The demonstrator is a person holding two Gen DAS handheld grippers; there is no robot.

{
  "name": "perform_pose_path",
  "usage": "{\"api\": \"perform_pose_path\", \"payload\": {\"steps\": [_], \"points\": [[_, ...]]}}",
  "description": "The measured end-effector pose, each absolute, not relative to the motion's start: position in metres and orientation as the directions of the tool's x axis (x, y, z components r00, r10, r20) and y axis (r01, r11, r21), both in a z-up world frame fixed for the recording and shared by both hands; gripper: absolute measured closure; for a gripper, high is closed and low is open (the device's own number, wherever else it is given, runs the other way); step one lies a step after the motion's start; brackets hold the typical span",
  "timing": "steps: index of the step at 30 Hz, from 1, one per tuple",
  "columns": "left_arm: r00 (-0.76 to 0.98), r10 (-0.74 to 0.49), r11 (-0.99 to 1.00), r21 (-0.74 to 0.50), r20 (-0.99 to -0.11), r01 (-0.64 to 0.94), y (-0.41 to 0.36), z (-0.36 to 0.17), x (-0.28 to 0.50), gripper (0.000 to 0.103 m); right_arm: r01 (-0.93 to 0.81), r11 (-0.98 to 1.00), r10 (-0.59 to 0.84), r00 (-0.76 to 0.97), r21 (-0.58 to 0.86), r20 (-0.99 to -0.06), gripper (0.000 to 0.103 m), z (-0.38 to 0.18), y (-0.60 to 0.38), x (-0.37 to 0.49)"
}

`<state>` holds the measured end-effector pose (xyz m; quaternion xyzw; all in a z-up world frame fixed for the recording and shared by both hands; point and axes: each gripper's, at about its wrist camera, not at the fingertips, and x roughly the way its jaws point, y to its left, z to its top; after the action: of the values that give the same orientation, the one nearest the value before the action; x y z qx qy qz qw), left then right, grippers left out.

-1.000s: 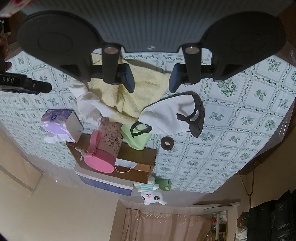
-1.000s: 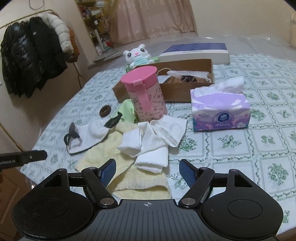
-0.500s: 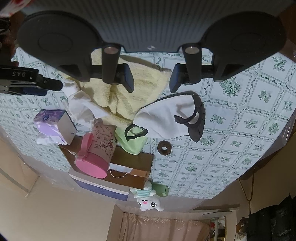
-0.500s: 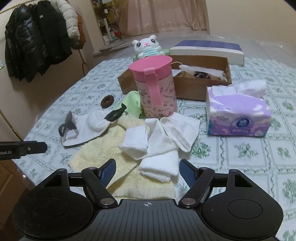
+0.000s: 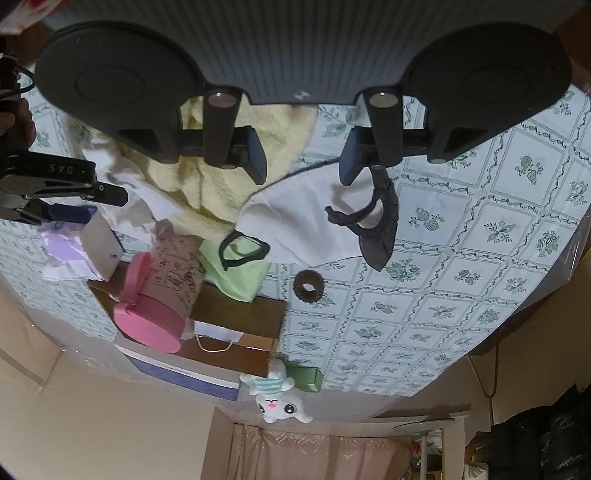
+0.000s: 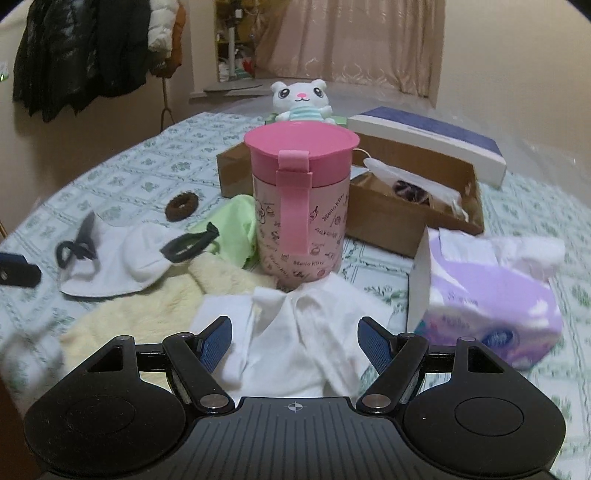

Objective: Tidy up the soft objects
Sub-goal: 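Close the right tool on the white cloth while the left tool approaches the grey mask, then grasp the grey face mask with black straps with the left tool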

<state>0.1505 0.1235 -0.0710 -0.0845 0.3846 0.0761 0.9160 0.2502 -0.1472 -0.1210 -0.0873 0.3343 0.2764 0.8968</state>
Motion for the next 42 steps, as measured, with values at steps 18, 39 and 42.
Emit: {"api": "perform_pose_path", "payload": {"steps": [18,39,42], "points": [[0.689,0.102,0.974,-0.07,-0.717,-0.217,0.131,-0.089,0.162,0.063,-0.486,0.816,0.577,0.644,0.313,-0.502,0.095,-0.101,-0.198,0.273],[0.668,0.18,0.967,0.005,-0.722,-0.255,0.165,-0.115,0.178,0.05,-0.287,0.848,0.485,0.761,0.447,-0.431,0.095,-0.066,-0.289,0.254],[0.644,0.172,0.963,-0.011,-0.745,-0.271,0.17,-0.128,0.184,0.06,-0.275,0.853,0.474,0.764,0.443,-0.438,0.095,-0.068,-0.292,0.252]]}}
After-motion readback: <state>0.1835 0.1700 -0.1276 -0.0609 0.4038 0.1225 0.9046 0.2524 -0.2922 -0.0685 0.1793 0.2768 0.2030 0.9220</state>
